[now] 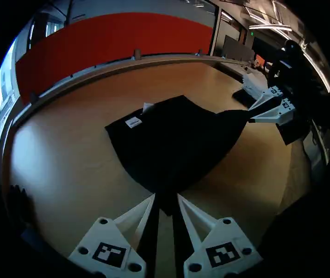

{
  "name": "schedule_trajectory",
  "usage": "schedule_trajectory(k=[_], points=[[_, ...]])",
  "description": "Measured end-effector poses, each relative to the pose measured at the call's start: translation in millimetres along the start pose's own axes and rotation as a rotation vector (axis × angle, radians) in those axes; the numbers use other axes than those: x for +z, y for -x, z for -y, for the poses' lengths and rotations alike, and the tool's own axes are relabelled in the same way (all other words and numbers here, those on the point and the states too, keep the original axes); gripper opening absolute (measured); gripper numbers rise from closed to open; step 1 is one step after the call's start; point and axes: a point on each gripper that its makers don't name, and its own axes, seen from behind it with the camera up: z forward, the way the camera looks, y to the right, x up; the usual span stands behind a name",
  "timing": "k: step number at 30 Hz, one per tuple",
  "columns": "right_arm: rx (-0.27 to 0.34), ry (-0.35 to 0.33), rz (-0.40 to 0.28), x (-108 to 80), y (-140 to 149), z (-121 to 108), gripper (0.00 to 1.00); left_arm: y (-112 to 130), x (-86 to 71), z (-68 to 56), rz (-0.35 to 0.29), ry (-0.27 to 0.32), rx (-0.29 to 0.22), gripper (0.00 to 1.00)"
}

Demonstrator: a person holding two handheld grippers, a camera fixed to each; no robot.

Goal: Fold towel

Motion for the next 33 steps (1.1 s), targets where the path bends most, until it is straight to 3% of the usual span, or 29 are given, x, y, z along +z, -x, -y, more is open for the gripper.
schedule_trajectory(k=[12,33], points=[[-0.001,0.006,-0.035,-25.2,-20.4,5.9,0.17,-12.9,-28.9,-11.1,-0.017,0.003,-0.006,0.17],[-0.013,-0.012,-0.049,-57.9,-34.4,21.2,0.17,-14.5,-57.6,-26.5,-0.014,0.020,-0.006,0.17]])
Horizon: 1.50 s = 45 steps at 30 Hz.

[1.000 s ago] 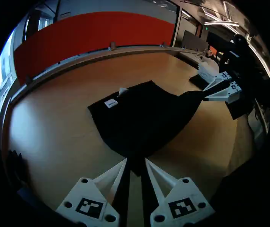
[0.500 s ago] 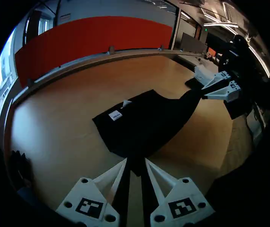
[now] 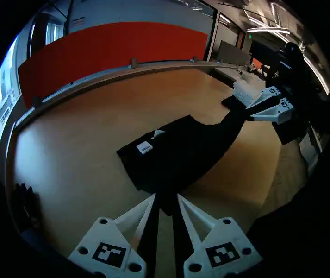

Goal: Fold towel

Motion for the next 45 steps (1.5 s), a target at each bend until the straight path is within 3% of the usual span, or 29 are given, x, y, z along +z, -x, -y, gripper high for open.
schedule_trajectory(k=[6,12,36,45], points=[[0.006,0.002,-0.001,-0.4,0.5,-1.3,0.17,-1.4,0.7,-1.3,-0.004,0.002,-0.005,0.17],[0.002,0.006,0.009,5.2,1.3,-6.4,0.17,-7.8,8.6,5.7,-0.015,-0.011,-0.016,0.17],[0.012,0.014,0.074,75.4,11.5,-65.0,0.17,-27.6,83.0,52.0,0.013,-0.056,-0.032,0.17],[0.034,0.011,0.098,90.1,23.4,-73.8,0.17,-21.4,103.1,55.7,0.044,-0.041,-0.038,0.17]])
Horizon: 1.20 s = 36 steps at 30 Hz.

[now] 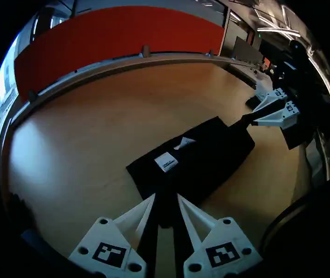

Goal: Fold towel

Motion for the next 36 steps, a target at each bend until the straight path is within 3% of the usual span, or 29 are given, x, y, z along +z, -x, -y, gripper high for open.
schedule_trajectory(k=[10,20,26,36], points=[[0.035,0.010,0.011,16.3,6.2,-9.5,0.17,2.1,17.5,10.9,0.006,-0.039,0.007,0.18],[0.072,0.038,0.031,29.4,16.4,-19.5,0.19,4.0,33.4,22.2,0.013,-0.085,0.019,0.25],[0.083,0.064,0.034,33.6,19.3,-26.5,0.25,-0.2,37.9,31.2,0.005,-0.115,0.031,0.34],[0.096,0.111,0.039,38.1,21.5,-41.7,0.60,0.0,46.7,48.5,0.008,-0.179,0.068,0.44]])
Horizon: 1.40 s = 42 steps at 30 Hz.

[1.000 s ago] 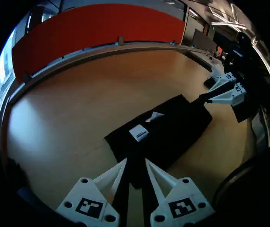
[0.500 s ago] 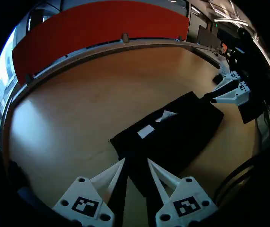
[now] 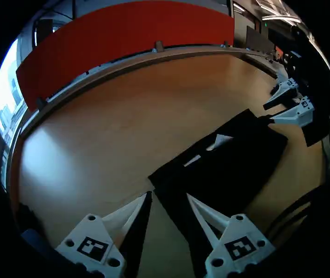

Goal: Fold towel

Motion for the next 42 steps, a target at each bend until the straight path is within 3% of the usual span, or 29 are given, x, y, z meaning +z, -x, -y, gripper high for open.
schedule_trajectory(k=[8,12,16,18,24,30,32,42], points=[[-0.002,0.028,0.007,7.1,-0.1,-10.3,0.60,-1.9,6.6,11.5,0.006,-0.034,0.010,0.46],[-0.007,0.039,0.002,8.8,-1.8,-13.8,0.68,-3.0,8.7,14.7,0.009,-0.040,0.007,0.46],[-0.018,0.059,0.005,11.7,-1.8,-20.1,0.71,-3.6,10.8,18.6,0.013,-0.049,0.008,0.58],[-0.021,0.071,0.006,13.2,-2.4,-23.9,0.79,-3.6,11.8,20.3,0.014,-0.053,0.011,0.61],[-0.024,0.109,0.002,16.2,-7.9,-35.6,0.85,-5.1,13.5,24.9,0.015,-0.068,0.006,0.69],[-0.033,0.134,-0.003,17.3,-13.7,-43.6,0.86,-7.8,14.4,30.8,0.019,-0.082,-0.001,0.88],[-0.034,0.147,-0.009,17.0,-16.6,-47.1,0.92,-9.5,13.9,33.3,0.016,-0.088,-0.005,0.94],[-0.028,0.160,-0.036,12.3,-26.8,-52.0,0.95,-18.2,8.0,38.4,-0.003,-0.092,-0.026,0.94]])
